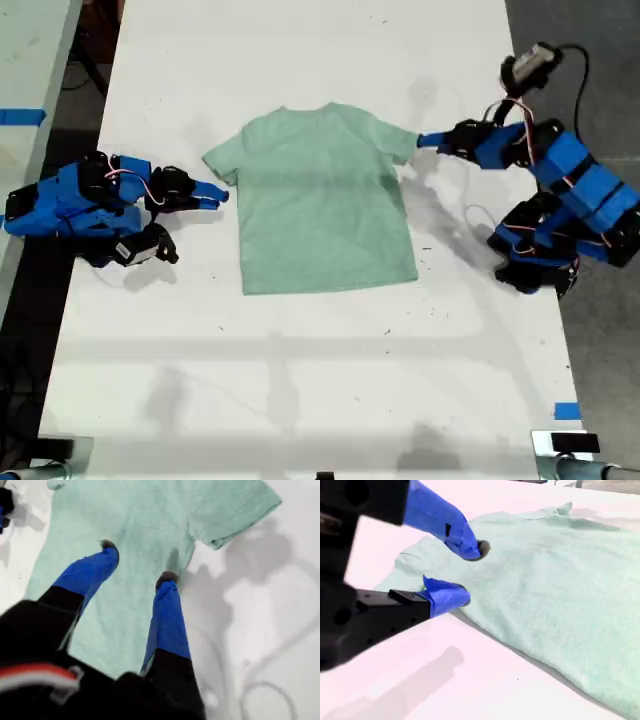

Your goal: Fold t shirt

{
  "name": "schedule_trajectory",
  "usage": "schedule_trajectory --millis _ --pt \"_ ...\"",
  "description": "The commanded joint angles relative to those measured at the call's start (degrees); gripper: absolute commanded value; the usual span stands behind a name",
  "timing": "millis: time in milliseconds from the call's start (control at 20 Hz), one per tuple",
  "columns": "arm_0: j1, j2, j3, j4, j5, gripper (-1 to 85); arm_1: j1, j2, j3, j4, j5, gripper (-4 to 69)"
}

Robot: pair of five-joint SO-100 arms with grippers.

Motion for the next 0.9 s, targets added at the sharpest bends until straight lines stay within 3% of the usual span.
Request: schedule_trajectory --millis 0,300,500,850 --pt "-0.7 0.4 0.6 0.1 -1.1 11.1 6.9 -30.1 -31.2 3.3 -5.0 21.7" --pt "-0.6 0.4 0.6 0.1 -1.1 11.2 14.9 -56.3 -45.4 2.5 -4.8 21.4" --pt "-0.6 0.4 0.6 0.1 -1.1 11.2 14.2 -64.0 -42.5 1.9 -0.3 19.4" --pt "-0.7 0.4 0.6 0.1 -1.1 11.2 11.3 -68.8 -38.5 -2.5 -0.4 20.1"
